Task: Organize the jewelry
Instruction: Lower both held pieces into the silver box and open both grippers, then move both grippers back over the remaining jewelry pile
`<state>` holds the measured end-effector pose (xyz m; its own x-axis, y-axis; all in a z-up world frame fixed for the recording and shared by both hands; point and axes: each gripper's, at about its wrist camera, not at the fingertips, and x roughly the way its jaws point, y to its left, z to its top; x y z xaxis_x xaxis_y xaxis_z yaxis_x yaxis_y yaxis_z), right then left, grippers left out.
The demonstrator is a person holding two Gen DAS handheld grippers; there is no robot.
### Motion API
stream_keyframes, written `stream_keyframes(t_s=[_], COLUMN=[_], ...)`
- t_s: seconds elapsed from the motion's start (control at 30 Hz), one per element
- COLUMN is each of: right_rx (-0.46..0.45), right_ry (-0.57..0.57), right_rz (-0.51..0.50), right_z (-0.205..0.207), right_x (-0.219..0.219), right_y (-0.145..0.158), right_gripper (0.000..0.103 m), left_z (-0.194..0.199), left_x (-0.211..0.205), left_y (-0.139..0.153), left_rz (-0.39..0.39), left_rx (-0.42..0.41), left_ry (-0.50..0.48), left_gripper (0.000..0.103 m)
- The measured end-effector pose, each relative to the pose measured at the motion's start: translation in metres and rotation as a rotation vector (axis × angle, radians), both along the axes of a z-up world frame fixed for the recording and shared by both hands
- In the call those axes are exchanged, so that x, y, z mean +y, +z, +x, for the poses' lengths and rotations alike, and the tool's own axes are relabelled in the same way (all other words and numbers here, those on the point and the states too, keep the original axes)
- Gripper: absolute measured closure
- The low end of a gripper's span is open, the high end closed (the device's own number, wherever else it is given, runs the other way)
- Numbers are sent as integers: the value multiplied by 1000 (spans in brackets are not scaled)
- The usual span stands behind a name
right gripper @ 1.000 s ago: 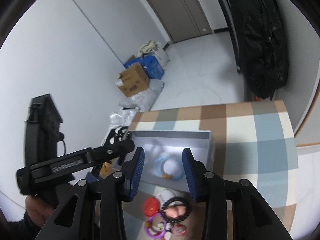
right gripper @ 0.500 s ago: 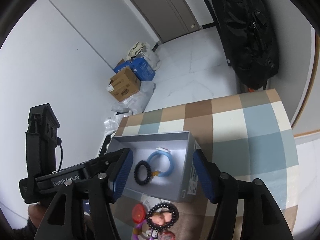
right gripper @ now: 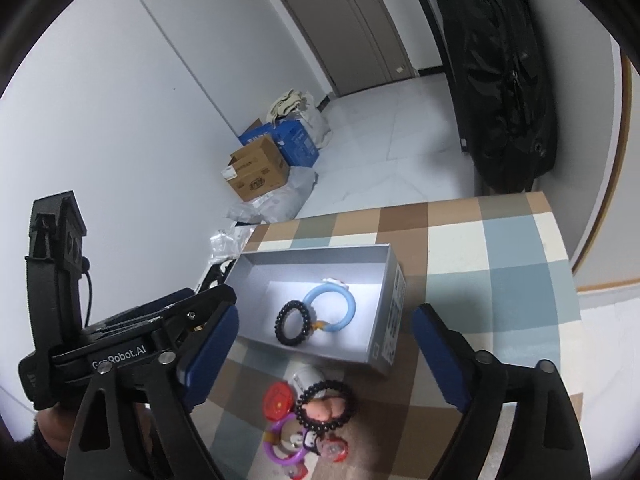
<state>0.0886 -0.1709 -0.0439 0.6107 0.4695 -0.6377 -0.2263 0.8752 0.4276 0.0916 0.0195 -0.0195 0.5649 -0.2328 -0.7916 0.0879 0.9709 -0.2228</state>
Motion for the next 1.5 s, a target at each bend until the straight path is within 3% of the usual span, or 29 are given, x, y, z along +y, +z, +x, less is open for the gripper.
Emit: stream_keyframes(t_s=[0.23,0.57,0.77,0.93,1.2,1.5], right_rx=[-48,-61,-52,-29,1,11], right_ry=[12,2,-1,8,-30,-43], right_rz=[-27,-95,-126,-134,-110,-100], right_z=[-22,-50,-61,-66,-67,-69], right_x=[0,-6,-11,-13,-25,-33], right_y=[6,2,-3,-9,-12,-12], right_gripper=[0,0,0,0,0,0], left_z=[-27,-60,-68,-79,-88,-85], left_x=[-2,-8,2,-4,-35,-41], left_y=[-1,-12,-25,-37,-52,-63], left_rz=[24,45,-25,-77,-8,11], left_rx=[-27,-29,46,100,132,174], left_ry=[11,-15,9,-37,-146,-164], left_gripper=[21,20,20,20,20,51])
